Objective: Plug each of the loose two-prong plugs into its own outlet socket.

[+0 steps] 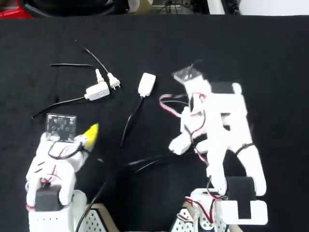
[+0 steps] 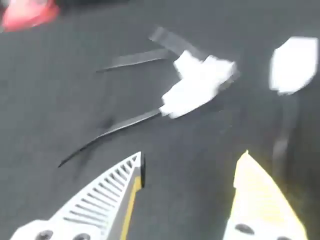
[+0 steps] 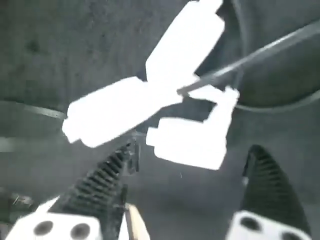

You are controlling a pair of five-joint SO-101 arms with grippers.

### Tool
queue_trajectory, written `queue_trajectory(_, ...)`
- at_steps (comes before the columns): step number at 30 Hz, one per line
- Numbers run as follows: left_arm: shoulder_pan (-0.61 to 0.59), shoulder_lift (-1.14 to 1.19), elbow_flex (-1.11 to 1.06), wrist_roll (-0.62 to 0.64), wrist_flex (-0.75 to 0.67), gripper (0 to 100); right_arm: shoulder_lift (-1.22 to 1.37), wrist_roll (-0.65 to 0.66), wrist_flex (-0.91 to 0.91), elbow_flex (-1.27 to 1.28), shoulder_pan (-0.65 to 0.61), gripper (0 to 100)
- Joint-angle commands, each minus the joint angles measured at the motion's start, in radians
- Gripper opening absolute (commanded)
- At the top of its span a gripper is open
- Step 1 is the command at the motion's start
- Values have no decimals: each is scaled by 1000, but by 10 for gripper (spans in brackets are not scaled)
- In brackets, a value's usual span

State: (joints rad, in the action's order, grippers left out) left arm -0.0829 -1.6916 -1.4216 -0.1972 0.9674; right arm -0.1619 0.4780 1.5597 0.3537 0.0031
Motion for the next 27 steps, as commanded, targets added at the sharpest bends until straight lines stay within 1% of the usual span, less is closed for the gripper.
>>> queue_trajectory(1, 136, 244, 94, 92, -252, 293, -8, 3, 206, -277, 41, 269)
queue_trajectory(3, 179, 450, 170, 127, -374, 295, -8, 3, 204, -358, 75, 222)
queue_trajectory(5, 229, 684, 294, 126, -439, 296, -4, 3, 203, -406, 109, 175)
queue_trajectory(7, 274, 934, 460, 132, -448, 296, -8, 5, 203, -420, 130, 144)
queue_trajectory(12, 341, 1531, 871, 133, -445, 295, -5, 5, 203, -417, 172, 141)
queue_trajectory(15, 349, 1781, 1070, 133, -445, 293, -8, 5, 201, -423, 196, 141)
queue_trajectory(17, 352, 1890, 1153, 133, -443, 292, -8, 6, 201, -423, 203, 141)
queue_trajectory(19, 352, 1935, 1198, 132, -443, 292, -8, 8, 199, -415, 204, 141)
queue_trajectory(23, 352, 1946, 1207, 133, -451, 292, -5, 6, 184, -414, 201, 141)
queue_trajectory(27, 349, 1956, 1201, 133, -471, 292, -4, 5, 127, -363, 195, 141)
